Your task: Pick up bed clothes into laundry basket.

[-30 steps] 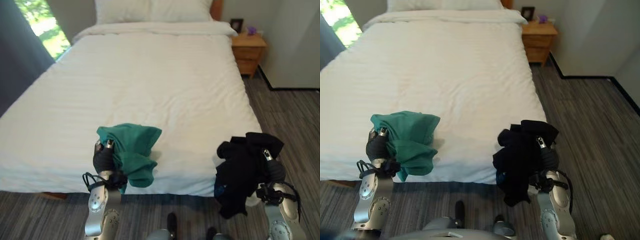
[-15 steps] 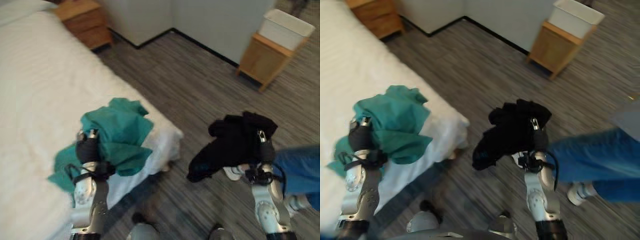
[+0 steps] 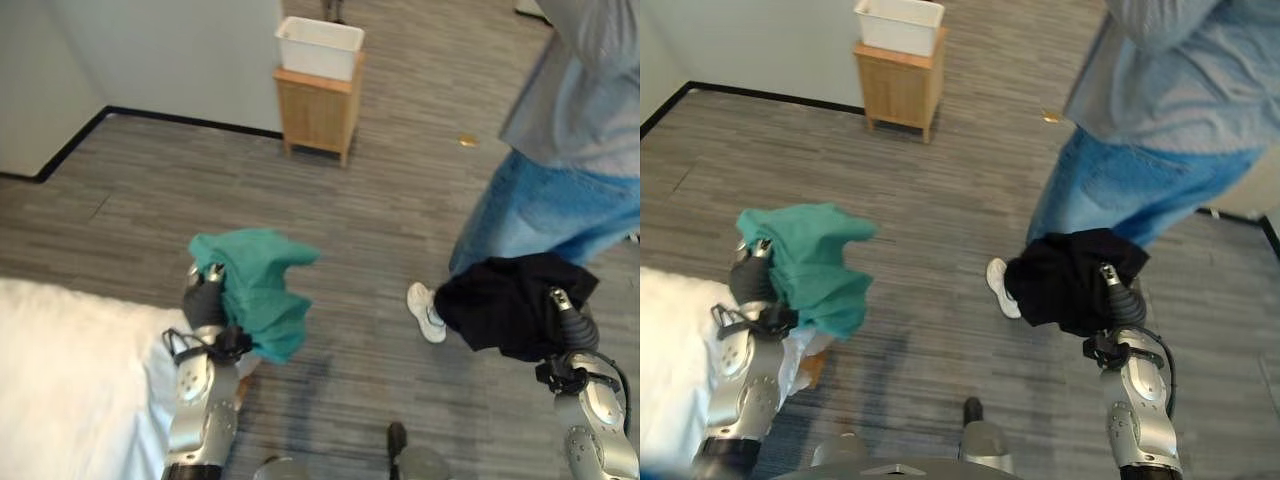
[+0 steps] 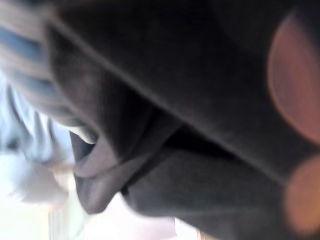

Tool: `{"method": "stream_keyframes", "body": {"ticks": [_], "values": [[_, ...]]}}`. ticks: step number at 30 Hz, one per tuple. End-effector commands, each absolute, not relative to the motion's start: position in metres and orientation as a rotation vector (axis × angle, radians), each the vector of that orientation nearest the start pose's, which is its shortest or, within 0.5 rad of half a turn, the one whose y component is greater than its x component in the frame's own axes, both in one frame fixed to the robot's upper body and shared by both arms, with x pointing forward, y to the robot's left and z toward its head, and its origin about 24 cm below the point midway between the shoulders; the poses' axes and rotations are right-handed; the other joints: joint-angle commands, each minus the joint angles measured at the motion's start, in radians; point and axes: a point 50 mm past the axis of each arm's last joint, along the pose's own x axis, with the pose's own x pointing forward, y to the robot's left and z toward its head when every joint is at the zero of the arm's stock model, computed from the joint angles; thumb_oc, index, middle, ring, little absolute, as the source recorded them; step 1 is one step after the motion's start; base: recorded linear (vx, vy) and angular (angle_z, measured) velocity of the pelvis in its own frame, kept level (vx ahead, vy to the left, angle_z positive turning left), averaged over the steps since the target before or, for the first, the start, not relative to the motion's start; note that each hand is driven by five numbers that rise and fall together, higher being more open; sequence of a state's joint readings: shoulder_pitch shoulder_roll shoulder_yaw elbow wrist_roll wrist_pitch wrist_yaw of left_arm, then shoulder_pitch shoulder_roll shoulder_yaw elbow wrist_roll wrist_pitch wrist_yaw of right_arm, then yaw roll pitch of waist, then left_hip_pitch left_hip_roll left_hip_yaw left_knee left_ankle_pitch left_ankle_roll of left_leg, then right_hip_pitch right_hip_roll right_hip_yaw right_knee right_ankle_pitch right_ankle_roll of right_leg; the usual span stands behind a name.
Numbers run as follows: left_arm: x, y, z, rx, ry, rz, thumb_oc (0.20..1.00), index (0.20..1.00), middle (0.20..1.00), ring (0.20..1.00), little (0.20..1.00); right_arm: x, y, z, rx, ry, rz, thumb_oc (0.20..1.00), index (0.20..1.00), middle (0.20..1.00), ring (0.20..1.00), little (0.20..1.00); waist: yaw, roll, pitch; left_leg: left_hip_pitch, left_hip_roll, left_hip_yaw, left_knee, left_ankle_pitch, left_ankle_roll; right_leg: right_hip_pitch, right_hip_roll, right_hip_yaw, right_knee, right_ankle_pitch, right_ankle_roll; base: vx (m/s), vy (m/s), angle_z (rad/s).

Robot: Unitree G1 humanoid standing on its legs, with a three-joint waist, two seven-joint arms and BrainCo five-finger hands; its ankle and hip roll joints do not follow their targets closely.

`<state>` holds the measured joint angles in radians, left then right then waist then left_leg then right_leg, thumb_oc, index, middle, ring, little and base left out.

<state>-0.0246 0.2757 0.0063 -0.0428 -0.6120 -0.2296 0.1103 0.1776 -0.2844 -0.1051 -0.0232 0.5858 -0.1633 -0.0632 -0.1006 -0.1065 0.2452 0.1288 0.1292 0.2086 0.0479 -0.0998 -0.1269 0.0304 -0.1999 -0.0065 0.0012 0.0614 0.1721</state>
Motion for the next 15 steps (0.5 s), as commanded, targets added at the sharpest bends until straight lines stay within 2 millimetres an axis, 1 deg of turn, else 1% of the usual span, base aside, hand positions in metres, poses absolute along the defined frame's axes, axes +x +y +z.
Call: {"method": "stream_keyframes", "body": {"ticks": [1, 2, 3, 4, 7, 9, 15], "values": [[0.244, 0.223, 0.104, -0.301, -0.404, 0.149, 0.2, 0.2, 0.2, 0.2, 0.2, 0.219, -0.235, 0.059, 0.269, -0.18, -0.188, 0.2, 0.2, 0.2, 0.2, 0.2, -0.018, 0.051, -0.104, -0.045, -0.1, -0.017, -0.13, 0.109, 0.083, 0.009, 0.14, -0.053, -0.014, -0.084, -0.059, 0.0, 0.009, 0.05], [0.245, 0.223, 0.098, -0.311, -0.38, 0.166, 0.2, 0.2, 0.2, 0.2, 0.2, 0.221, -0.234, 0.059, 0.249, -0.171, -0.16, 0.2, 0.2, 0.2, 0.2, 0.2, -0.018, 0.052, -0.106, -0.039, -0.099, -0.016, -0.128, 0.109, 0.085, 0.009, 0.142, -0.05, -0.009, -0.087, -0.062, -0.01, -0.007, -0.05], [0.249, 0.216, 0.091, -0.106, -0.252, 0.043, 0.2, 0.2, 0.2, 0.2, 0.2, 0.207, -0.254, 0.034, 0.347, -0.085, -0.296, 0.2, 0.2, 0.2, 0.2, 0.2, 0.058, 0.104, -0.055, -0.044, -0.068, -0.117, -0.024, 0.054, 0.084, 0.036, 0.063, -0.163, 0.108, -0.161, -0.064, 0.0, 0.0, 0.0], [0.249, 0.217, 0.089, -0.109, -0.242, 0.051, 0.2, 0.2, 0.2, 0.2, 0.2, 0.208, -0.254, 0.034, 0.338, -0.077, -0.294, 0.2, 0.2, 0.2, 0.2, 0.2, 0.061, 0.1, -0.056, -0.043, -0.071, -0.117, -0.024, 0.053, 0.086, 0.039, 0.061, -0.16, 0.105, -0.157, -0.061, 0.01, 0.007, 0.15], [0.248, 0.22, 0.085, -0.131, -0.229, 0.085, 0.2, 0.2, 0.2, 0.2, 0.2, 0.212, -0.253, 0.04, 0.341, -0.104, -0.297, 0.2, 0.2, 0.2, 0.2, 0.2, 0.064, 0.095, -0.062, -0.037, -0.076, -0.114, -0.032, 0.049, 0.091, 0.045, 0.059, -0.154, 0.092, -0.151, -0.054, 0.03, 0.036, 0.14], [0.248, 0.22, 0.082, -0.131, -0.215, 0.089, 0.2, 0.2, 0.2, 0.2, 0.2, 0.211, -0.253, 0.036, 0.346, -0.093, -0.305, 0.2, 0.2, 0.2, 0.2, 0.2, 0.068, 0.091, -0.065, -0.035, -0.08, -0.114, -0.036, 0.047, 0.095, 0.049, 0.057, -0.154, 0.088, -0.15, -0.05, 0.04, 0.039, 0.01], [0.249, 0.222, 0.085, -0.11, -0.229, 0.093, 0.2, 0.2, 0.2, 0.2, 0.2, 0.212, -0.258, 0.039, 0.319, -0.1, -0.312, 0.2, 0.2, 0.2, 0.2, 0.2, 0.07, 0.082, -0.063, -0.034, -0.091, -0.114, -0.035, 0.04, 0.103, 0.05, 0.05, -0.143, 0.091, -0.145, -0.042, 0.02, 0.025, 0.03]]}}
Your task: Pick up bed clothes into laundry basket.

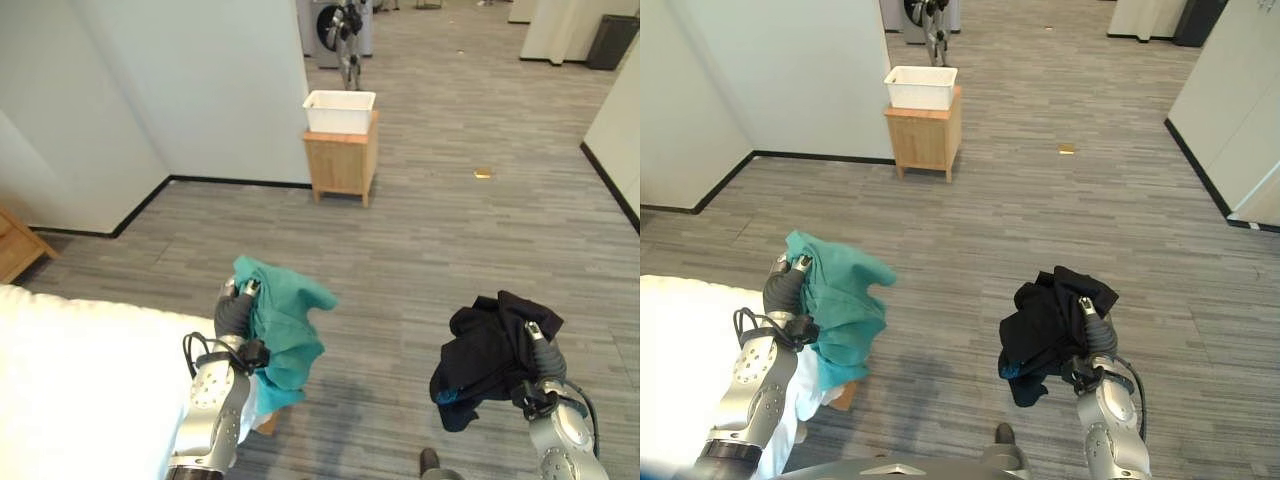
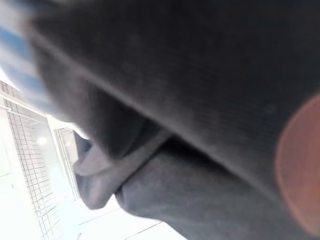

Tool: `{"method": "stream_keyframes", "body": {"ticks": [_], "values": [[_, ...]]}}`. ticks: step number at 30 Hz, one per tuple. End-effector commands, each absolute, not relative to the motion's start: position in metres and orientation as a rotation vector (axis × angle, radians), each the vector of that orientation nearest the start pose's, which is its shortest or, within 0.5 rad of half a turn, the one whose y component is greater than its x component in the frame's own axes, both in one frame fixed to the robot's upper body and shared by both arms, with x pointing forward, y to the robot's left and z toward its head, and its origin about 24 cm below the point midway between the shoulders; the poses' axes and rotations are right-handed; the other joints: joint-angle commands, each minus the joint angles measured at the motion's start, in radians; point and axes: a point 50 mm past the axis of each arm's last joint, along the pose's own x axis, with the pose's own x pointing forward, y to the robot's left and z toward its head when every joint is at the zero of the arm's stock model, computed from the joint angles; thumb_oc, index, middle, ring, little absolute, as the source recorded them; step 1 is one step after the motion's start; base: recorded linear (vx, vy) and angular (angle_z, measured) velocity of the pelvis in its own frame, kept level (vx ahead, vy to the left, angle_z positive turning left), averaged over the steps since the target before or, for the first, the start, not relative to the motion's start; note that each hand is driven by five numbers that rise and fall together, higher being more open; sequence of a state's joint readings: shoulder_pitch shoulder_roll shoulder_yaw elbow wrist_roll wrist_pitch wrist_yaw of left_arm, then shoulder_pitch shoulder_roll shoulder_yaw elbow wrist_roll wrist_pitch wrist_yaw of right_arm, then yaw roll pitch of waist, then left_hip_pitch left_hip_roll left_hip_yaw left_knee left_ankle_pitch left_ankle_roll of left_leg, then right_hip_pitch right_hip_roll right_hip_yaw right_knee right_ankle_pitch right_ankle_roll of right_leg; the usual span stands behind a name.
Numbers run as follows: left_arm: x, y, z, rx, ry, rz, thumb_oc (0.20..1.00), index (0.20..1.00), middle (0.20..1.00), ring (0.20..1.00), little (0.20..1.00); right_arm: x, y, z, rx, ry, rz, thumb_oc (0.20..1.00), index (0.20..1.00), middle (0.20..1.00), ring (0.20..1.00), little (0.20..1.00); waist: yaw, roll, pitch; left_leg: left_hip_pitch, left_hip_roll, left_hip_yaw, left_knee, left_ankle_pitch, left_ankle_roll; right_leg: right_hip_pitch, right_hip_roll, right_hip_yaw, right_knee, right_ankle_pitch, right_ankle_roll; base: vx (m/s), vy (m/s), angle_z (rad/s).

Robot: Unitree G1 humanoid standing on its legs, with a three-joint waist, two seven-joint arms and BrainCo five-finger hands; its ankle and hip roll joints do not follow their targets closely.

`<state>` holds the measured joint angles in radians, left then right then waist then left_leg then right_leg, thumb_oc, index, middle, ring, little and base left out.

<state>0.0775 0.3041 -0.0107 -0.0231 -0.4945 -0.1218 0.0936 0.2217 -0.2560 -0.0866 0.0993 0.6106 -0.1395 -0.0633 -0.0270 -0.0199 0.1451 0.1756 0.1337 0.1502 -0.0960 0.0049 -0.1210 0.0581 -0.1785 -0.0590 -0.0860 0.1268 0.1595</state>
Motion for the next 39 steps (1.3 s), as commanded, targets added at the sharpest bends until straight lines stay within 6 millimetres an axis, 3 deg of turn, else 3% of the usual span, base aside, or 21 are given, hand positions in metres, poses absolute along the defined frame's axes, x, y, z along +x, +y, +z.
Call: {"method": "stream_keyframes", "body": {"ticks": [1, 6, 10, 13, 14, 15, 16, 17, 22, 23, 25, 26, 27, 28, 31, 34, 35, 37, 38, 39], "values": [[0.248, 0.223, 0.085, -0.109, -0.227, 0.098, 0.2, 0.2, 0.2, 0.2, 0.2, 0.212, -0.258, 0.038, 0.319, -0.098, -0.323, 0.2, 0.2, 0.2, 0.2, 0.2, -0.002, -0.006, 0.038, -0.081, -0.098, -0.055, 0.11, -0.067, 0.098, 0.023, 0.026, -0.086, 0.173, -0.206, -0.027, 0.0, 0.0, 0.0], [0.244, 0.227, 0.081, -0.115, -0.216, 0.118, 0.2, 0.2, 0.2, 0.2, 0.2, 0.212, -0.255, 0.034, 0.315, -0.078, -0.308, 0.2, 0.2, 0.2, 0.2, 0.2, 0.007, -0.008, 0.033, -0.073, -0.102, -0.052, 0.096, -0.067, 0.1, 0.031, 0.024, -0.086, 0.153, -0.197, -0.022, 0.03, 0.021, -0.01], [0.245, 0.231, 0.085, -0.107, -0.235, 0.138, 0.2, 0.2, 0.2, 0.2, 0.2, 0.222, -0.251, 0.045, 0.257, -0.106, -0.248, 0.2, 0.2, 0.2, 0.2, 0.2, 0.023, -0.011, 0.028, -0.072, -0.107, -0.055, 0.085, -0.064, 0.101, 0.034, 0.018, -0.095, 0.145, -0.189, -0.013, 0.0, 0.0, 0.0], [0.25, 0.24, 0.099, -0.081, -0.287, 0.174, 0.2, 0.2, 0.2, 0.2, 0.2, 0.247, -0.235, 0.077, 0.197, -0.211, -0.112, 0.2, 0.2, 0.2, 0.2, 0.2, 0.049, -0.019, 0.035, -0.078, -0.113, -0.048, 0.105, -0.081, 0.113, 0.013, 0.0, -0.09, 0.18, -0.18, 0.0, -0.01, 0.051, -0.01], [0.25, 0.24, 0.099, -0.082, -0.288, 0.175, 0.2, 0.2, 0.2, 0.2, 0.2, 0.248, -0.235, 0.077, 0.197, -0.211, -0.111, 0.2, 0.2, 0.2, 0.2, 0.2, 0.05, -0.02, 0.035, -0.079, -0.113, -0.046, 0.107, -0.082, 0.114, 0.01, -0.001, -0.088, 0.185, -0.182, 0.0, 0.0, 0.062, -0.03], [0.25, 0.242, 0.101, -0.077, -0.295, 0.182, 0.2, 0.2, 0.2, 0.2, 0.2, 0.248, -0.234, 0.08, 0.191, -0.219, -0.094, 0.2, 0.2, 0.2, 0.2, 0.2, 0.052, -0.019, 0.04, -0.081, -0.115, -0.047, 0.116, -0.09, 0.122, -0.015, -0.01, -0.082, 0.241, -0.181, 0.005, -0.01, 0.119, -0.01], [0.249, 0.246, 0.103, -0.061, -0.3, 0.194, 0.2, 0.2, 0.2, 0.2, 0.2, 0.247, -0.233, 0.082, 0.18, -0.217, -0.073, 0.2, 0.2, 0.2, 0.2, 0.2, 0.045, -0.013, 0.067, -0.068, -0.12, -0.045, 0.127, -0.106, 0.147, -0.089, -0.026, -0.068, 0.419, -0.106, 0.029, -0.02, 0.167, -0.03], [0.249, 0.246, 0.105, -0.056, -0.304, 0.196, 0.2, 0.2, 0.2, 0.2, 0.2, 0.246, -0.233, 0.083, 0.175, -0.217, -0.07, 0.2, 0.2, 0.2, 0.2, 0.2, 0.043, -0.01, 0.086, -0.06, -0.123, -0.041, 0.129, -0.109, 0.158, -0.136, -0.033, -0.056, 0.516, -0.054, 0.037, -0.03, 0.139, -0.04], [0.249, 0.251, 0.107, -0.027, -0.307, 0.208, 0.2, 0.2, 0.2, 0.2, 0.2, 0.239, -0.236, 0.072, 0.174, -0.177, -0.105, 0.2, 0.2, 0.2, 0.2, 0.2, 0.021, 0.016, 0.13, -0.011, -0.115, -0.029, 0.117, -0.128, 0.174, -0.266, -0.054, -0.075, 0.701, -0.013, 0.039, 0.09, 0.094, -0.33], [0.248, 0.254, 0.108, -0.016, -0.31, 0.214, 0.2, 0.2, 0.2, 0.2, 0.2, 0.234, -0.24, 0.064, 0.186, -0.144, -0.137, 0.2, 0.2, 0.2, 0.2, 0.2, -0.004, 0.016, 0.133, 0.03, -0.105, -0.025, 0.096, -0.145, 0.158, -0.34, -0.062, -0.094, 0.645, -0.024, 0.037, 0.3, -0.047, -0.04], [0.248, 0.255, 0.109, -0.024, -0.318, 0.223, 0.2, 0.2, 0.2, 0.2, 0.2, 0.226, -0.249, 0.054, 0.208, -0.111, -0.191, 0.2, 0.2, 0.2, 0.2, 0.2, -0.038, 0.004, 0.134, 0.082, -0.106, -0.047, 0.078, -0.167, 0.134, -0.371, -0.049, -0.089, 0.495, -0.035, 0.035, 0.36, -0.08, 0.42], [0.248, 0.255, 0.109, -0.024, -0.317, 0.222, 0.2, 0.2, 0.2, 0.2, 0.2, 0.226, -0.249, 0.053, 0.209, -0.11, -0.191, 0.2, 0.2, 0.2, 0.2, 0.2, -0.04, 0.009, 0.135, 0.086, -0.099, -0.049, 0.076, -0.17, 0.133, -0.363, -0.044, -0.095, 0.488, -0.035, 0.035, 0.49, -0.171, 0.36], [0.25, 0.255, 0.107, -0.034, -0.31, 0.226, 0.2, 0.2, 0.2, 0.2, 0.2, 0.217, -0.256, 0.049, 0.212, -0.098, -0.23, 0.2, 0.2, 0.2, 0.2, 0.2, -0.075, 0.003, 0.129, 0.143, -0.082, -0.071, 0.058, -0.197, 0.1, -0.358, -0.015, -0.096, 0.253, -0.024, 0.04, 0.51, -0.199, -0.08], [0.252, 0.255, 0.105, -0.029, -0.303, 0.227, 0.2, 0.2, 0.2, 0.2, 0.2, 0.215, -0.257, 0.048, 0.215, -0.097, -0.239, 0.2, 0.2, 0.2, 0.2, 0.2, -0.088, -0.008, 0.123, 0.167, -0.077, -0.069, 0.052, -0.206, 0.083, -0.373, -0.012, -0.106, 0.185, -0.01, 0.049, 0.63, -0.262, -0.1], [0.253, 0.253, 0.103, -0.019, -0.299, 0.215, 0.2, 0.2, 0.2, 0.2, 0.2, 0.209, -0.26, 0.044, 0.217, -0.084, -0.254, 0.2, 0.2, 0.2, 0.2, 0.2, -0.105, -0.007, 0.101, 0.223, -0.04, -0.071, 0.057, -0.223, 0.047, -0.364, -0.009, -0.204, 0.084, 0.034, 0.058, 0.48, -0.228, 0.34], [0.254, 0.248, 0.102, -0.049, -0.3, 0.203, 0.2, 0.2, 0.2, 0.2, 0.2, 0.208, -0.262, 0.043, 0.207, -0.079, -0.248, 0.2, 0.2, 0.2, 0.2, 0.2, -0.115, -0.004, 0.073, 0.215, 0.006, -0.094, 0.168, -0.165, 0.007, -0.322, 0.006, -0.217, 0.126, 0.04, 0.023, 0.48, -0.285, 0.51], [0.252, 0.249, 0.097, -0.058, -0.28, 0.206, 0.2, 0.2, 0.2, 0.2, 0.2, 0.208, -0.262, 0.043, 0.21, -0.077, -0.243, 0.2, 0.2, 0.2, 0.2, 0.2, -0.119, 0.008, 0.061, 0.197, 0.038, -0.101, 0.24, -0.099, -0.016, -0.308, 0.037, -0.228, 0.14, 0.01, -0.005, 0.49, -0.345, 0.01], [0.251, 0.247, 0.091, -0.091, -0.258, 0.214, 0.2, 0.2, 0.2, 0.2, 0.2, 0.212, -0.261, 0.043, 0.214, -0.072, -0.222, 0.2, 0.2, 0.2, 0.2, 0.2, -0.108, 0.005, 0.056, 0.108, 0.079, -0.124, 0.51, 0.108, -0.025, -0.24, 0.089, -0.21, 0.166, -0.046, -0.067, 0.51, -0.425, 0.18], [0.251, 0.247, 0.091, -0.117, -0.256, 0.217, 0.2, 0.2, 0.2, 0.2, 0.2, 0.217, -0.261, 0.048, 0.225, -0.094, -0.218, 0.2, 0.2, 0.2, 0.2, 0.2, -0.096, -0.009, 0.062, 0.041, 0.097, -0.123, 0.661, 0.182, -0.022, -0.196, 0.103, -0.214, 0.165, -0.073, -0.102, 0.54, -0.56, -0.13], [0.251, 0.245, 0.092, -0.138, -0.26, 0.205, 0.2, 0.2, 0.2, 0.2, 0.2, 0.219, -0.262, 0.053, 0.244, -0.121, -0.219, 0.2, 0.2, 0.2, 0.2, 0.2, -0.081, -0.03, 0.082, -0.036, 0.107, -0.119, 0.784, 0.203, -0.002, -0.154, 0.116, -0.204, 0.159, -0.1, -0.136, 0.48, -0.555, -0.51]]}}
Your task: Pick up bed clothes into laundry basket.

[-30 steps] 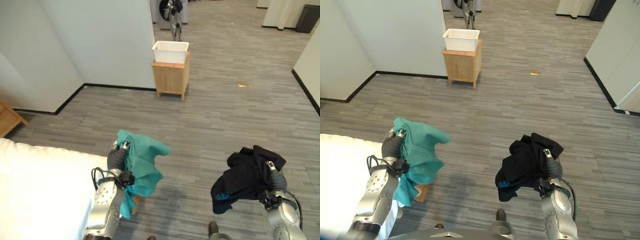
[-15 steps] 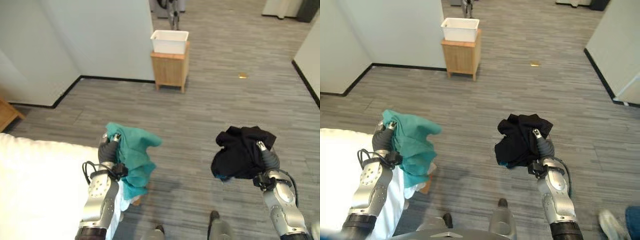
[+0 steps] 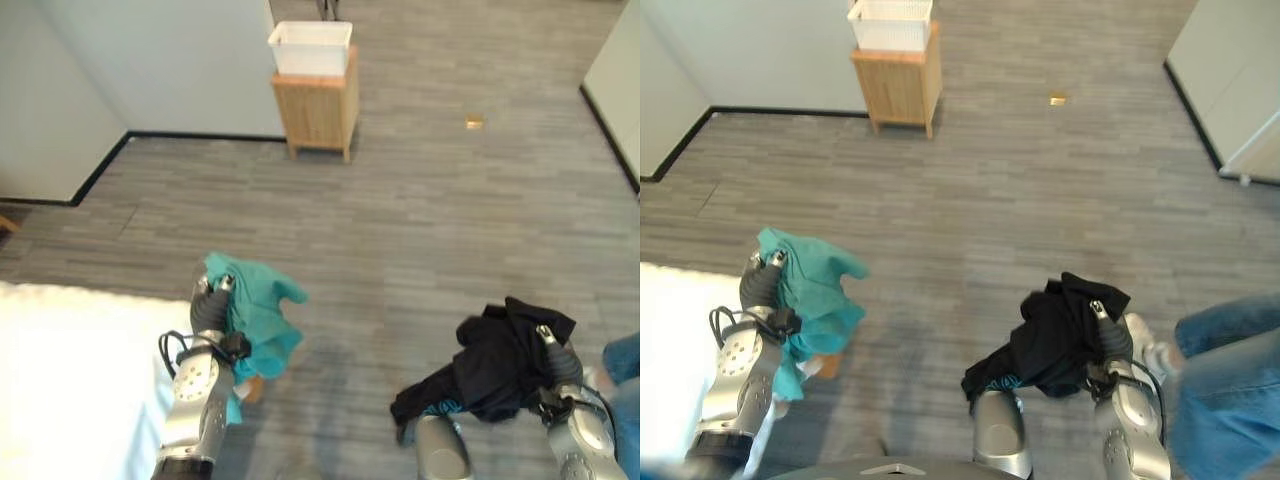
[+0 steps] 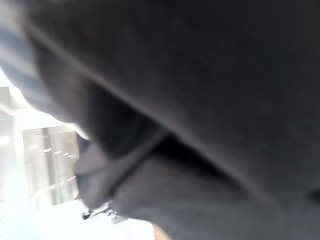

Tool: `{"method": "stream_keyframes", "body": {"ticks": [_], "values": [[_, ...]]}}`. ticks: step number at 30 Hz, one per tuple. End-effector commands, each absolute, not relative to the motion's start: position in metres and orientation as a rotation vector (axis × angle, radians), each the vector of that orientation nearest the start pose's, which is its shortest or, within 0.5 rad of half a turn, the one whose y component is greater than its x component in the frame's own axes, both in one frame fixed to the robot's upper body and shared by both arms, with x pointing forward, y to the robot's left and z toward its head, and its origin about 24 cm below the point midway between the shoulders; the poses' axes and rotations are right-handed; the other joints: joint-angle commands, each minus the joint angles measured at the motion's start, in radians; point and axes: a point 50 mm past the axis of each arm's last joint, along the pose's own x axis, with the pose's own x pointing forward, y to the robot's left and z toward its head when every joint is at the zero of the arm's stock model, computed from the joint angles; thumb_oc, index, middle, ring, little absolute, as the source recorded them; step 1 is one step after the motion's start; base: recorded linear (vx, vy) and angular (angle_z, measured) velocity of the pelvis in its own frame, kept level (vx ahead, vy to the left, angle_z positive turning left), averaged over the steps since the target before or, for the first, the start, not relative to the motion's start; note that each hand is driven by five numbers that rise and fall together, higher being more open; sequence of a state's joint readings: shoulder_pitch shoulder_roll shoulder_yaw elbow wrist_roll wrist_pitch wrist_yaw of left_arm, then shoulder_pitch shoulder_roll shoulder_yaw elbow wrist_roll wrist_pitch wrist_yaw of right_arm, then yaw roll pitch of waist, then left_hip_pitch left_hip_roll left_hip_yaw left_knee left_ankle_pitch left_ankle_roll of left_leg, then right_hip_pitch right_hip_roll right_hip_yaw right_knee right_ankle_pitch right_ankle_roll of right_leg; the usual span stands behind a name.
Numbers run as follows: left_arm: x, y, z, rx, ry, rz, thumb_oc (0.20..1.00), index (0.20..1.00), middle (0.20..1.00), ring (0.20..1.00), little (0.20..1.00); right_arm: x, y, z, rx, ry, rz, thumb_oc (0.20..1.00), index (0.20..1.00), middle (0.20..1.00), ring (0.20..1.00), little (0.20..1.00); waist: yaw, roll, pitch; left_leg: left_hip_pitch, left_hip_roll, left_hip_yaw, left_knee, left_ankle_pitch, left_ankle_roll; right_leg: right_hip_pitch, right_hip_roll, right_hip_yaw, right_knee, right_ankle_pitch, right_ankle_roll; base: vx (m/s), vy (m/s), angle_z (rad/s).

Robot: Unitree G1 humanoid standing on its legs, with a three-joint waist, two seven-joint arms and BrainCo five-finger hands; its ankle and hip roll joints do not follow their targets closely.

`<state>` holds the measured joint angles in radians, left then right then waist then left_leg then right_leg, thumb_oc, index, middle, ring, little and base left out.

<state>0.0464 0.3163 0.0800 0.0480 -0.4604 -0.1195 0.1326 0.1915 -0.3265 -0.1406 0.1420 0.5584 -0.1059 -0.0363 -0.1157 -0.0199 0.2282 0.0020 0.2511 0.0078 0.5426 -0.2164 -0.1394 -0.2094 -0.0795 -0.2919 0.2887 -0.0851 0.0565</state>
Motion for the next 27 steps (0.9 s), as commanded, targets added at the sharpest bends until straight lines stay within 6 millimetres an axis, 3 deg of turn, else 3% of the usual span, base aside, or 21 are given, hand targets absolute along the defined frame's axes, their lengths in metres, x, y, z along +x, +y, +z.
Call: {"method": "stream_keyframes", "body": {"ticks": [1, 3, 4, 5, 6, 7, 8, 9, 10, 13, 15, 17, 18, 19, 20, 21, 22, 23, 24, 26, 27], "values": [[0.251, 0.244, 0.092, -0.148, -0.261, 0.193, 0.2, 0.2, 0.2, 0.2, 0.2, 0.22, -0.263, 0.053, 0.248, -0.12, -0.225, 0.2, 0.2, 0.2, 0.2, 0.2, 0.027, -0.044, 0.014, 0.084, -0.017, 0.024, 0.223, 0.4, 0.041, 0.155, 0.031, 0.045, -0.23, 0.09, -0.049, 0.42, -0.508, -0.78], [0.253, 0.24, 0.094, -0.147, -0.263, 0.177, 0.2, 0.2, 0.2, 0.2, 0.2, 0.221, -0.266, 0.054, 0.239, -0.123, -0.246, 0.2, 0.2, 0.2, 0.2, 0.2, 0.049, -0.064, 0.032, -0.008, -0.037, 0.027, 0.281, 0.375, 0.051, 0.199, 0.034, 0.059, -0.25, 0.071, -0.059, 0.36, -0.279, -0.5], [0.257, 0.234, 0.094, -0.167, -0.259, 0.157, 0.2, 0.2, 0.2, 0.2, 0.2, 0.226, -0.266, 0.058, 0.251, -0.136, -0.254, 0.2, 0.2, 0.2, 0.2, 0.2, 0.087, -0.068, 0.058, -0.149, -0.06, 0.045, 0.239, 0.312, 0.057, 0.27, 0.04, 0.079, -0.258, 0.042, -0.054, 0.32, -0.118, -0.13], [0.257, 0.234, 0.094, -0.167, -0.26, 0.156, 0.2, 0.2, 0.2, 0.2, 0.2, 0.226, -0.266, 0.058, 0.251, -0.137, -0.255, 0.2, 0.2, 0.2, 0.2, 0.2, 0.088, -0.071, 0.058, -0.15, -0.063, 0.046, 0.236, 0.315, 0.059, 0.269, 0.037, 0.079, -0.26, 0.044, -0.053, 0.71, -0.159, -0.05], [0.258, 0.231, 0.09, -0.174, -0.245, 0.143, 0.2, 0.2, 0.2, 0.2, 0.2, 0.226, -0.264, 0.058, 0.254, -0.136, -0.234, 0.2, 0.2, 0.2, 0.2, 0.2, 0.115, -0.064, 0.056, -0.206, -0.098, 0.06, 0.082, 0.303, 0.058, 0.318, 0.045, 0.1, -0.265, 0.013, -0.049, 0.38, -0.039, 0.1], [0.258, 0.231, 0.09, -0.174, -0.245, 0.142, 0.2, 0.2, 0.2, 0.2, 0.2, 0.226, -0.264, 0.058, 0.254, -0.136, -0.234, 0.2, 0.2, 0.2, 0.2, 0.2, 0.115, -0.065, 0.056, -0.205, -0.1, 0.062, 0.079, 0.305, 0.058, 0.318, 0.043, 0.101, -0.265, 0.013, -0.049, 0.76, -0.066, -0.26], [0.257, 0.23, 0.085, -0.167, -0.225, 0.134, 0.2, 0.2, 0.2, 0.2, 0.2, 0.224, -0.262, 0.055, 0.238, -0.116, -0.22, 0.2, 0.2, 0.2, 0.2, 0.2, 0.142, -0.057, 0.048, -0.267, -0.143, 0.071, -0.071, 0.31, 0.061, 0.366, 0.061, 0.129, -0.27, -0.018, -0.043, 0.4, -0.027, -0.45], [0.257, 0.23, 0.084, -0.167, -0.224, 0.133, 0.2, 0.2, 0.2, 0.2, 0.2, 0.224, -0.263, 0.054, 0.238, -0.115, -0.22, 0.2, 0.2, 0.2, 0.2, 0.2, 0.145, -0.061, 0.047, -0.26, -0.147, 0.076, -0.079, 0.309, 0.062, 0.369, 0.057, 0.131, -0.271, -0.021, -0.042, 0.88, -0.009, -0.48], [0.255, 0.228, 0.079, -0.16, -0.203, 0.13, 0.2, 0.2, 0.2, 0.2, 0.2, 0.222, -0.261, 0.049, 0.224, -0.088, -0.209, 0.2, 0.2, 0.2, 0.2, 0.2, 0.176, -0.027, 0.027, -0.277, -0.212, 0.061, -0.352, 0.362, 0.073, 0.432, 0.106, 0.176, -0.284, -0.059, -0.04, 0.52, 0.013, -0.37], [0.251, 0.231, 0.076, -0.149, -0.199, 0.142, 0.2, 0.2, 0.2, 0.2, 0.2, 0.224, -0.259, 0.05, 0.22, -0.095, -0.198, 0.2, 0.2, 0.2, 0.2, 0.2, 0.197, -0.025, 0.008, -0.256, -0.248, 0.125, -0.542, 0.408, 0.073, 0.505, 0.12, 0.214, -0.301, -0.099, -0.038, 0.63, -0.034, -0.5], [0.245, 0.243, 0.075, -0.113, -0.199, 0.193, 0.2, 0.2, 0.2, 0.2, 0.2, 0.23, -0.255, 0.053, 0.202, -0.101, -0.171, 0.2, 0.2, 0.2, 0.2, 0.2, 0.222, -0.028, -0.027, -0.274, -0.25, 0.208, -0.583, 0.435, 0.084, 0.579, 0.129, 0.263, -0.297, -0.143, -0.039, 0.9, -0.027, -0.48], [0.242, 0.249, 0.076, -0.101, -0.202, 0.211, 0.2, 0.2, 0.2, 0.2, 0.2, 0.233, -0.251, 0.054, 0.207, -0.105, -0.151, 0.2, 0.2, 0.2, 0.2, 0.2, 0.231, -0.035, -0.048, -0.242, -0.244, 0.236, -0.565, 0.425, 0.104, 0.588, 0.123, 0.275, -0.274, -0.165, -0.03, 0.66, 0.04, -0.84], [0.24, 0.25, 0.077, -0.094, -0.208, 0.222, 0.2, 0.2, 0.2, 0.2, 0.2, 0.233, -0.244, 0.051, 0.226, -0.1, -0.133, 0.2, 0.2, 0.2, 0.2, 0.2, 0.234, -0.059, -0.078, -0.23, -0.251, 0.251, -0.549, 0.425, 0.132, 0.582, 0.094, 0.275, -0.224, -0.162, -0.009, 0.63, 0.06, -0.85], [0.24, 0.251, 0.078, -0.083, -0.207, 0.226, 0.2, 0.2, 0.2, 0.2, 0.2, 0.233, -0.24, 0.05, 0.226, -0.098, -0.121, 0.2, 0.2, 0.2, 0.2, 0.2, 0.242, -0.083, -0.089, -0.23, -0.266, 0.257, -0.516, 0.397, 0.146, 0.569, 0.073, 0.267, -0.134, -0.113, 0.026, 0.62, 0.058, -0.69], [0.24, 0.251, 0.078, -0.083, -0.207, 0.225, 0.2, 0.2, 0.2, 0.2, 0.2, 0.233, -0.24, 0.05, 0.226, -0.098, -0.121, 0.2, 0.2, 0.2, 0.2, 0.2, 0.244, -0.082, -0.091, -0.233, -0.263, 0.258, -0.515, 0.396, 0.146, 0.566, 0.074, 0.269, -0.133, -0.112, 0.026, 0.62, 0.034, -0.39], [0.24, 0.254, 0.083, -0.053, -0.225, 0.237, 0.2, 0.2, 0.2, 0.2, 0.2, 0.237, -0.235, 0.048, 0.249, -0.096, -0.1, 0.2, 0.2, 0.2, 0.2, 0.2, 0.266, -0.117, -0.09, -0.238, -0.282, 0.276, -0.448, 0.334, 0.171, 0.546, 0.032, 0.269, 0.051, 0.083, 0.106, 0.54, 0.079, -0.18], [0.242, 0.255, 0.086, -0.068, -0.243, 0.254, 0.2, 0.2, 0.2, 0.2, 0.2, 0.24, -0.229, 0.052, 0.263, -0.11, -0.078, 0.2, 0.2, 0.2, 0.2, 0.2, 0.259, -0.096, -0.058, -0.171, -0.259, 0.282, -0.453, 0.301, 0.185, 0.414, 0.012, 0.228, 0.26, 0.177, 0.166, 0.71, 0.123, -0.33], [0.242, 0.257, 0.087, -0.066, -0.242, 0.264, 0.2, 0.2, 0.2, 0.2, 0.2, 0.241, -0.225, 0.052, 0.259, -0.11, -0.066, 0.2, 0.2, 0.2, 0.2, 0.2, 0.248, -0.087, -0.044, -0.132, -0.247, 0.287, -0.448, 0.274, 0.196, 0.364, -0.016, 0.192, 0.364, 0.233, 0.174, 0.51, 0.136, -0.31], [0.243, 0.257, 0.09, -0.052, -0.25, 0.255, 0.2, 0.2, 0.2, 0.2, 0.2, 0.244, -0.22, 0.051, 0.237, -0.098, -0.051, 0.2, 0.2, 0.2, 0.2, 0.2, 0.244, -0.073, -0.031, -0.092, -0.236, 0.287, -0.443, 0.241, 0.206, 0.323, -0.059, 0.133, 0.415, 0.212, 0.149, 0.55, 0.116, -0.08], [0.244, 0.259, 0.093, -0.044, -0.258, 0.26, 0.2, 0.2, 0.2, 0.2, 0.2, 0.244, -0.216, 0.05, 0.238, -0.084, -0.041, 0.2, 0.2, 0.2, 0.2, 0.2, 0.224, -0.061, -0.017, -0.038, -0.222, 0.281, -0.459, 0.229, 0.206, 0.259, -0.08, 0.103, 0.454, 0.185, 0.134, 0.45, 0.041, 0.27], [0.246, 0.258, 0.095, -0.054, -0.264, 0.249, 0.2, 0.2, 0.2, 0.2, 0.2, 0.243, -0.213, 0.047, 0.261, -0.072, -0.027, 0.2, 0.2, 0.2, 0.2, 0.2, 0.196, -0.047, -0.001, 0.043, -0.211, 0.257, -0.496, 0.215, 0.197, 0.18, -0.106, 0.071, 0.412, 0.113, 0.107, 0.52, -0.053, 0.22]]}}
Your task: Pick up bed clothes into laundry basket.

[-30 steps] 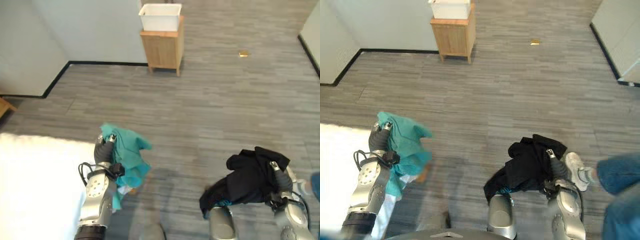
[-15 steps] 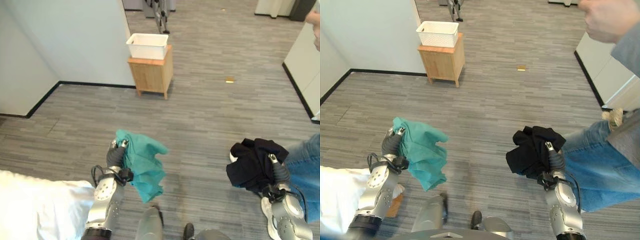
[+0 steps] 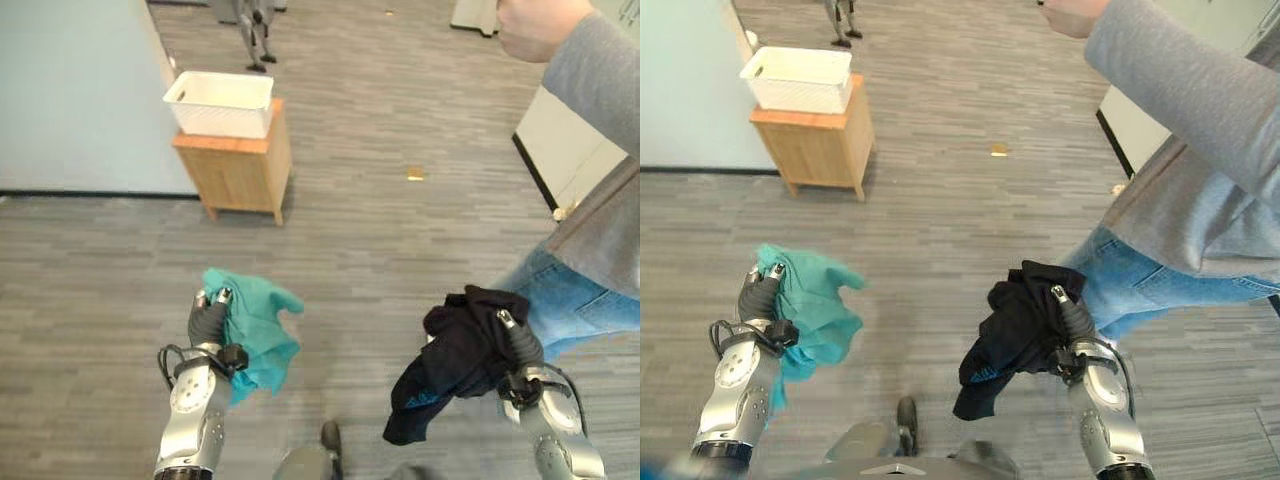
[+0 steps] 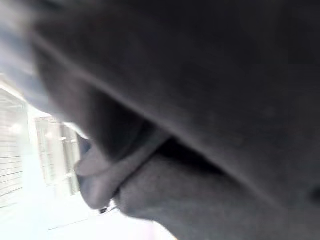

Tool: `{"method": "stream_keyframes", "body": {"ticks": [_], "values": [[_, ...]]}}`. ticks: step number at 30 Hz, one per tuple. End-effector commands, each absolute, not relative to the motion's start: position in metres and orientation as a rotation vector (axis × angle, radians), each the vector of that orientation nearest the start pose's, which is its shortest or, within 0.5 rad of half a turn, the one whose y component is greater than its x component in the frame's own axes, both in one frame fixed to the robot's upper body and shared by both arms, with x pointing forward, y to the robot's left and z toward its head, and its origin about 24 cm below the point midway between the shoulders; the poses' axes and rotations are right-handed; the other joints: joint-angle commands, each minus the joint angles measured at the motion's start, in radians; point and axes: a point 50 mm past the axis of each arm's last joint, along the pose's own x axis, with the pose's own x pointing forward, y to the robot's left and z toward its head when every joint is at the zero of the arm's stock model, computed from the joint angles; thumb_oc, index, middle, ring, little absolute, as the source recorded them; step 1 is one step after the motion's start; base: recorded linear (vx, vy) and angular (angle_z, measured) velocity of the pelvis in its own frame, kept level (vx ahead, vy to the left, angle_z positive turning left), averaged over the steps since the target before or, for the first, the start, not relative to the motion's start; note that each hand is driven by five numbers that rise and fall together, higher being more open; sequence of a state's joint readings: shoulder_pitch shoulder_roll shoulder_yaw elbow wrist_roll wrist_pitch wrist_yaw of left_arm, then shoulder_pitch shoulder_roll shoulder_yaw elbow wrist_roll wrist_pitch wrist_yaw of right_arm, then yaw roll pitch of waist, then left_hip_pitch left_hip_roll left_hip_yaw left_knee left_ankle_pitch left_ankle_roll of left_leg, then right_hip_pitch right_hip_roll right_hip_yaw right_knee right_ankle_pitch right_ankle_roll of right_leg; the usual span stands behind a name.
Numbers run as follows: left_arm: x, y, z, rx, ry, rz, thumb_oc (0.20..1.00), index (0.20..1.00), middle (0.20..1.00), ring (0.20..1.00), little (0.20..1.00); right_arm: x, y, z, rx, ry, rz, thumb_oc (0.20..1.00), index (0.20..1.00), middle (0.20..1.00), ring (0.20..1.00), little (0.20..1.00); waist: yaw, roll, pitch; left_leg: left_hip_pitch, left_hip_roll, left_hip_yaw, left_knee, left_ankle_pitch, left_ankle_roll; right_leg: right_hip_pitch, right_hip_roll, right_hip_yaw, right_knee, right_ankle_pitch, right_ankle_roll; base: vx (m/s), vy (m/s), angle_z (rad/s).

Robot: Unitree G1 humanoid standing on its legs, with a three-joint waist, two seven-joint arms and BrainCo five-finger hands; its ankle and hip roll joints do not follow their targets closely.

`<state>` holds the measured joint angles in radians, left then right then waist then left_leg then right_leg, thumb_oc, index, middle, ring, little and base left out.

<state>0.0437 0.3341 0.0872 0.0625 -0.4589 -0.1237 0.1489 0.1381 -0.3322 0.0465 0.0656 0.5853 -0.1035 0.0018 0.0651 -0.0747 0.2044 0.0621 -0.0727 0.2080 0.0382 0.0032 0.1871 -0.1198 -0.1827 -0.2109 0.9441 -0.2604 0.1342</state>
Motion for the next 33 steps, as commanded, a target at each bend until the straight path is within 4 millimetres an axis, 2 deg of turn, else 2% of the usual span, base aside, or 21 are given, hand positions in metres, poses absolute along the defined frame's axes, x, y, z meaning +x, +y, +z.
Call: {"method": "stream_keyframes", "body": {"ticks": [1, 3, 5, 8, 10, 12, 13, 14, 15, 16, 17, 19, 21, 23, 25, 26, 27, 29, 30, 31, 33], "values": [[0.246, 0.257, 0.095, -0.058, -0.265, 0.239, 0.2, 0.2, 0.2, 0.2, 0.2, 0.241, -0.215, 0.045, 0.255, -0.064, -0.031, 0.2, 0.2, 0.2, 0.2, 0.2, 0.004, 0.011, 0.027, 0.017, 0.109, 0.036, -0.011, -0.013, -0.138, 0.046, -0.004, -0.009, -0.3, 0.249, 0.021, 0.71, -0.11, 0.2], [0.245, 0.257, 0.094, -0.062, -0.26, 0.234, 0.2, 0.2, 0.2, 0.2, 0.2, 0.239, -0.22, 0.043, 0.253, -0.051, -0.054, 0.2, 0.2, 0.2, 0.2, 0.2, -0.015, 0.02, 0.032, 0.069, 0.113, -0.009, -0.048, -0.028, -0.159, 0.003, 0.005, 0.006, -0.457, 0.234, 0.011, 0.57, -0.167, 0.46], [0.247, 0.255, 0.092, -0.068, -0.252, 0.231, 0.2, 0.2, 0.2, 0.2, 0.2, 0.237, -0.224, 0.04, 0.263, -0.04, -0.081, 0.2, 0.2, 0.2, 0.2, 0.2, -0.04, 0.014, 0.038, 0.134, 0.106, -0.063, -0.084, -0.067, -0.192, -0.029, 0.023, 0.068, -0.749, 0.246, 0.027, 0.64, -0.235, 0.59], [0.252, 0.252, 0.09, -0.08, -0.249, 0.218, 0.2, 0.2, 0.2, 0.2, 0.2, 0.232, -0.231, 0.04, 0.248, -0.048, -0.112, 0.2, 0.2, 0.2, 0.2, 0.2, -0.072, 0.006, 0.024, 0.201, 0.127, -0.123, -0.086, -0.118, -0.229, -0.067, 0.032, 0.156, -0.992, 0.339, 0.068, 0.7, -0.259, 0.55], [0.251, 0.249, 0.088, -0.073, -0.248, 0.205, 0.2, 0.2, 0.2, 0.2, 0.2, 0.229, -0.237, 0.041, 0.226, -0.051, -0.13, 0.2, 0.2, 0.2, 0.2, 0.2, -0.099, 0.019, 0.015, 0.249, 0.175, -0.152, -0.068, -0.144, -0.256, -0.092, 0.016, 0.124, -0.986, 0.366, 0.097, 0.6, -0.318, 0.88], [0.252, 0.248, 0.085, -0.074, -0.232, 0.204, 0.2, 0.2, 0.2, 0.2, 0.2, 0.228, -0.238, 0.04, 0.236, -0.046, -0.134, 0.2, 0.2, 0.2, 0.2, 0.2, -0.103, 0.009, -0.001, 0.238, 0.203, -0.185, 0.011, -0.099, -0.284, -0.077, 0.01, 0.122, -0.916, 0.381, 0.073, 0.44, -0.312, 1.04], [0.252, 0.248, 0.085, -0.074, -0.232, 0.205, 0.2, 0.2, 0.2, 0.2, 0.2, 0.228, -0.238, 0.04, 0.236, -0.045, -0.134, 0.2, 0.2, 0.2, 0.2, 0.2, -0.104, 0.015, -0.001, 0.241, 0.209, -0.185, 0.014, -0.108, -0.283, -0.073, 0.015, 0.119, -0.914, 0.372, 0.075, 0.49, -0.373, 0.97], [0.251, 0.245, 0.081, -0.106, -0.224, 0.211, 0.2, 0.2, 0.2, 0.2, 0.2, 0.23, -0.238, 0.04, 0.244, -0.048, -0.13, 0.2, 0.2, 0.2, 0.2, 0.2, -0.114, 0.024, -0.004, 0.188, 0.261, -0.203, 0.202, 0.04, -0.298, -0.049, 0.032, 0.103, -0.878, 0.358, 0.033, 0.47, -0.44, 0.68], [0.253, 0.245, 0.081, -0.134, -0.223, 0.223, 0.2, 0.2, 0.2, 0.2, 0.2, 0.231, -0.238, 0.043, 0.256, -0.062, -0.127, 0.2, 0.2, 0.2, 0.2, 0.2, -0.12, 0.019, -0.004, 0.107, 0.304, -0.189, 0.38, 0.14, -0.292, -0.009, 0.043, 0.08, -0.878, 0.336, 0.001, 0.61, -0.713, 0.59], [0.254, 0.246, 0.082, -0.166, -0.228, 0.231, 0.2, 0.2, 0.2, 0.2, 0.2, 0.233, -0.24, 0.045, 0.268, -0.073, -0.131, 0.2, 0.2, 0.2, 0.2, 0.2, -0.114, -0.003, 0.008, 0.041, 0.337, -0.156, 0.566, 0.186, -0.289, 0.043, 0.056, 0.059, -0.886, 0.314, -0.039, 0.49, -0.675, 0.45], [0.253, 0.247, 0.083, -0.179, -0.229, 0.22, 0.2, 0.2, 0.2, 0.2, 0.2, 0.231, -0.242, 0.043, 0.275, -0.067, -0.14, 0.2, 0.2, 0.2, 0.2, 0.2, -0.096, -0.021, 0.027, -0.033, 0.332, -0.146, 0.678, 0.168, -0.27, 0.09, 0.068, 0.043, -0.901, 0.293, -0.069, 0.45, -0.644, 0.31], [0.252, 0.247, 0.085, -0.178, -0.237, 0.215, 0.2, 0.2, 0.2, 0.2, 0.2, 0.23, -0.248, 0.042, 0.256, -0.054, -0.169, 0.2, 0.2, 0.2, 0.2, 0.2, -0.049, -0.038, 0.062, -0.173, 0.309, -0.125, 0.822, 0.137, -0.279, 0.186, 0.089, 0.036, -0.942, 0.262, -0.092, 0.41, -0.445, -0.11], [0.255, 0.246, 0.086, -0.195, -0.242, 0.225, 0.2, 0.2, 0.2, 0.2, 0.2, 0.234, -0.247, 0.047, 0.259, -0.069, -0.169, 0.2, 0.2, 0.2, 0.2, 0.2, -0.016, -0.032, 0.081, -0.272, 0.282, -0.088, 0.801, 0.105, -0.294, 0.25, 0.099, 0.032, -0.958, 0.234, -0.094, 0.45, -0.245, -0.35], [0.256, 0.248, 0.083, -0.199, -0.23, 0.234, 0.2, 0.2, 0.2, 0.2, 0.2, 0.235, -0.246, 0.048, 0.27, -0.076, -0.158, 0.2, 0.2, 0.2, 0.2, 0.2, 0.011, -0.022, 0.074, -0.324, 0.253, -0.063, 0.637, 0.114, -0.295, 0.3, 0.109, 0.034, -0.976, 0.211, -0.089, 0.43, -0.109, -0.21], [0.253, 0.249, 0.08, -0.193, -0.219, 0.238, 0.2, 0.2, 0.2, 0.2, 0.2, 0.232, -0.247, 0.047, 0.275, -0.072, -0.161, 0.2, 0.2, 0.2, 0.2, 0.2, 0.023, -0.022, 0.068, -0.324, 0.237, -0.056, 0.571, 0.123, -0.295, 0.319, 0.11, 0.046, -0.977, 0.192, -0.088, 0.47, -0.029, -0.37], [0.253, 0.247, 0.076, -0.18, -0.202, 0.237, 0.2, 0.2, 0.2, 0.2, 0.2, 0.228, -0.248, 0.044, 0.268, -0.062, -0.171, 0.2, 0.2, 0.2, 0.2, 0.2, 0.037, 0.005, 0.055, -0.334, 0.18, -0.066, 0.335, 0.142, -0.276, 0.355, 0.135, 0.061, -0.979, 0.15, -0.086, 0.74, -0.01, -0.38], [0.253, 0.247, 0.074, -0.175, -0.194, 0.238, 0.2, 0.2, 0.2, 0.2, 0.2, 0.227, -0.248, 0.043, 0.262, -0.059, -0.167, 0.2, 0.2, 0.2, 0.2, 0.2, 0.045, 0.017, 0.042, -0.329, 0.153, -0.072, 0.219, 0.157, -0.271, 0.37, 0.151, 0.065, -0.979, 0.14, -0.081, 0.77, -0.022, -0.08], [0.251, 0.248, 0.072, -0.164, -0.187, 0.245, 0.2, 0.2, 0.2, 0.2, 0.2, 0.223, -0.249, 0.042, 0.255, -0.055, -0.171, 0.2, 0.2, 0.2, 0.2, 0.2, 0.034, 0.025, 0.025, -0.3, 0.114, 0.024, 0.029, 0.202, -0.264, 0.425, 0.176, 0.059, -0.984, 0.103, -0.079, 0.58, -0.057, 0.21], [0.251, 0.249, 0.072, -0.151, -0.188, 0.249, 0.2, 0.2, 0.2, 0.2, 0.2, 0.223, -0.248, 0.042, 0.245, -0.054, -0.164, 0.2, 0.2, 0.2, 0.2, 0.2, 0.032, 0.031, 0.015, -0.305, 0.115, 0.077, 0.0, 0.207, -0.258, 0.445, 0.19, 0.057, -0.979, 0.085, -0.083, 0.4, -0.038, 0.37], [0.251, 0.249, 0.072, -0.151, -0.187, 0.249, 0.2, 0.2, 0.2, 0.2, 0.2, 0.223, -0.248, 0.042, 0.244, -0.053, -0.163, 0.2, 0.2, 0.2, 0.2, 0.2, 0.034, 0.028, 0.015, -0.301, 0.112, 0.081, -0.006, 0.208, -0.257, 0.445, 0.186, 0.059, -0.977, 0.083, -0.082, 0.55, -0.043, 0.38], [0.245, 0.256, 0.073, -0.134, -0.191, 0.277, 0.2, 0.2, 0.2, 0.2, 0.2, 0.228, -0.242, 0.045, 0.229, -0.056, -0.115, 0.2, 0.2, 0.2, 0.2, 0.2, 0.052, 0.021, -0.022, -0.265, 0.118, 0.159, -0.026, 0.217, -0.238, 0.486, 0.198, 0.059, -0.94, 0.036, -0.077, 0.67, -0.027, 0.1]]}}
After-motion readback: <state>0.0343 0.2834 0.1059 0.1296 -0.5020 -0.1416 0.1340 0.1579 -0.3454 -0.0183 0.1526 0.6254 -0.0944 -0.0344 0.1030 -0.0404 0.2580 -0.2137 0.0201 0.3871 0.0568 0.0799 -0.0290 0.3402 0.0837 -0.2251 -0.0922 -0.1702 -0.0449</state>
